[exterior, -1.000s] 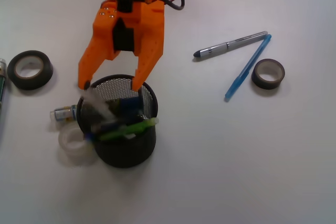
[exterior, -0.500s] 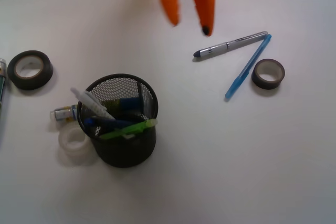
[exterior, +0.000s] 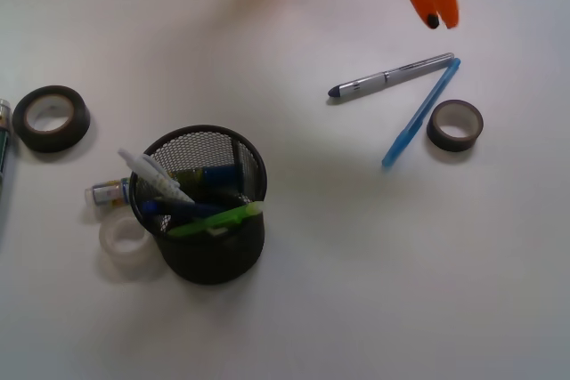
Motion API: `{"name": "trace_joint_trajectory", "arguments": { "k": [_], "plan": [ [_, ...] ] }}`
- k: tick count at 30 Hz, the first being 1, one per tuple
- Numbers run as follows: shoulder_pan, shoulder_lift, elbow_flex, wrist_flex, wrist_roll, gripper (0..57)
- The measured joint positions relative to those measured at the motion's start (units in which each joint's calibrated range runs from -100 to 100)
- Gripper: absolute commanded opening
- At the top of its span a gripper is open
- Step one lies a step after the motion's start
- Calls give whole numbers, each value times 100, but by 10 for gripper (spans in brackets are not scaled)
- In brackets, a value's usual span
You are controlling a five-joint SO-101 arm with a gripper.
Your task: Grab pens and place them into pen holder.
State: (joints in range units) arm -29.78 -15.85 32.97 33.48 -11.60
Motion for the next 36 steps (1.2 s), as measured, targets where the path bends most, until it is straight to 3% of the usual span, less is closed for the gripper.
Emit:
{"name": "trace_joint_trajectory", "arguments": {
  "k": [10,20,29,31,35,36],
  "plan": [
    [22,976,0,1521,-122,237],
    [-525,2221,-135,2013,-396,237],
    [-792,3484,-1617,2030,-405,235],
    [-807,3754,-1842,2013,-405,193],
    [-814,4120,-2058,2030,-508,11],
    [-814,4181,-2075,2030,-513,1]
  ]
}}
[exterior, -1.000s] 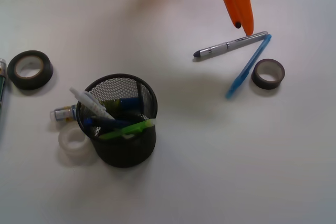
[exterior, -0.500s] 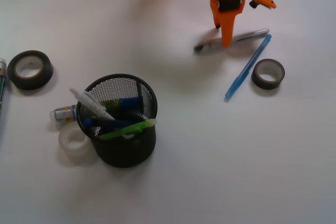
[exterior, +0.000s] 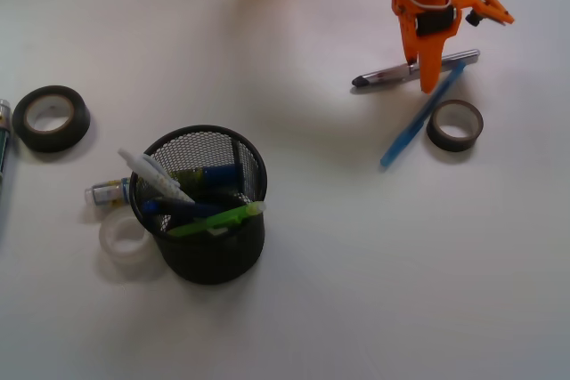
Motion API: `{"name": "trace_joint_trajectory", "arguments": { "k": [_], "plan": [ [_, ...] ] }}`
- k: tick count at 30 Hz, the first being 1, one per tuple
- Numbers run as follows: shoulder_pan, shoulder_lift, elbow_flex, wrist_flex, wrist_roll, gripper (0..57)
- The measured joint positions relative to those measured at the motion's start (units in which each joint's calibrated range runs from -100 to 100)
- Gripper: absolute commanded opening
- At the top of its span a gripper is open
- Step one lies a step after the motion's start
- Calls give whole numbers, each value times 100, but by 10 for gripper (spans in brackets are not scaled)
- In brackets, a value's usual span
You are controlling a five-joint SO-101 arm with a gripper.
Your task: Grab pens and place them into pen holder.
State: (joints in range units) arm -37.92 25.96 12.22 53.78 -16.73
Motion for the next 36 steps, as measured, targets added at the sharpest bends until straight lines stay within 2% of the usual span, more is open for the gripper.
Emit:
{"name": "trace_joint_trajectory", "arguments": {
  "k": [12,21,28,36],
  "plan": [
    [22,-78,-305,0,-147,4],
    [548,-2474,-737,-536,-1050,4],
    [1147,-4042,9,-3326,-1763,4],
    [2072,-5000,3315,-7914,-2305,4]
  ]
}}
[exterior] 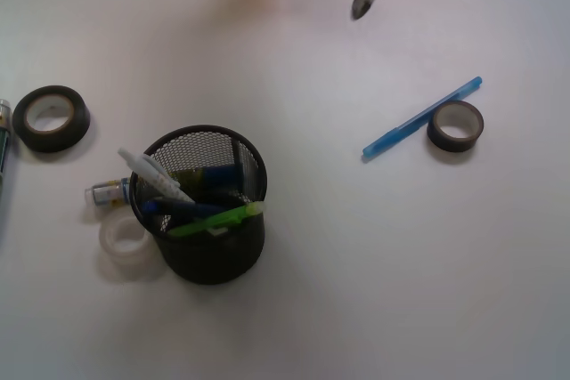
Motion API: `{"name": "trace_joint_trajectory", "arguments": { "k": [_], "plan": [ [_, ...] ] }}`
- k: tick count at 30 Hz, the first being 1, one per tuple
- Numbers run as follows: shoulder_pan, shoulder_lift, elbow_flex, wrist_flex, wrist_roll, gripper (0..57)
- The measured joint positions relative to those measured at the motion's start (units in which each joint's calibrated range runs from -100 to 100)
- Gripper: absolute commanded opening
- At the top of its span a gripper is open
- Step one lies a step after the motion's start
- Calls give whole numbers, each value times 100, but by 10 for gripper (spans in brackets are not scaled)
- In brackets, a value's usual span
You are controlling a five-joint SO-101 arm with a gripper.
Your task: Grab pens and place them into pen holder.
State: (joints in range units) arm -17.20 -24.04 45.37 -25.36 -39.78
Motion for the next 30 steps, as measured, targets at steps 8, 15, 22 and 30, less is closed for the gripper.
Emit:
{"name": "trace_joint_trajectory", "arguments": {
  "k": [8,15,22,30],
  "plan": [
    [844,1254,889,-3369,-181,4],
    [1273,3023,-108,-4207,-337,4],
    [1339,4547,-1473,-4216,-337,8],
    [1384,4991,-1653,-3965,-381,120]
  ]
}}
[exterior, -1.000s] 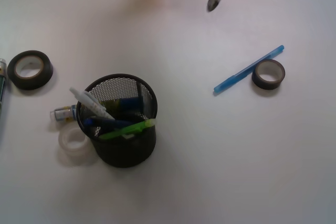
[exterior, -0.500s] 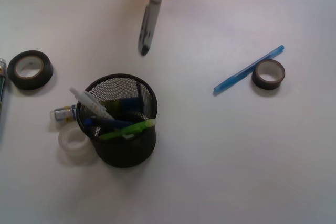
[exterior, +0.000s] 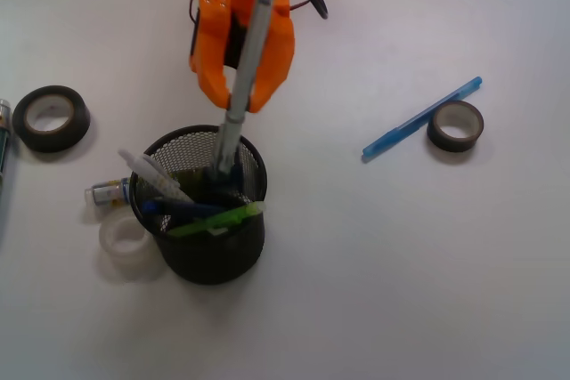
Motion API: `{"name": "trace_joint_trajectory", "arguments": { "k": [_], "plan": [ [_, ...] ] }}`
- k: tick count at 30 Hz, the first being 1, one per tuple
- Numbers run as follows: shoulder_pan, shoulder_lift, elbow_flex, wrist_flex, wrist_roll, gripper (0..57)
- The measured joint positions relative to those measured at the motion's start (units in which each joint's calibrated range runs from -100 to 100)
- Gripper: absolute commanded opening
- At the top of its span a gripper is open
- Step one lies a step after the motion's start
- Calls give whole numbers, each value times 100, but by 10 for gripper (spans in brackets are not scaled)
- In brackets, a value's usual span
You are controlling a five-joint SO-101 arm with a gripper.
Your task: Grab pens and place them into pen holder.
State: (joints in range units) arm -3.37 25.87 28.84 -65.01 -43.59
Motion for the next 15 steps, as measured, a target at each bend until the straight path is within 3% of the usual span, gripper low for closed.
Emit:
{"name": "trace_joint_trajectory", "arguments": {
  "k": [4,10,15],
  "plan": [
    [-59,0,0,527,-98,180],
    [-37,-505,117,1400,-10,183],
    [-392,-1847,279,2834,850,181]
  ]
}}
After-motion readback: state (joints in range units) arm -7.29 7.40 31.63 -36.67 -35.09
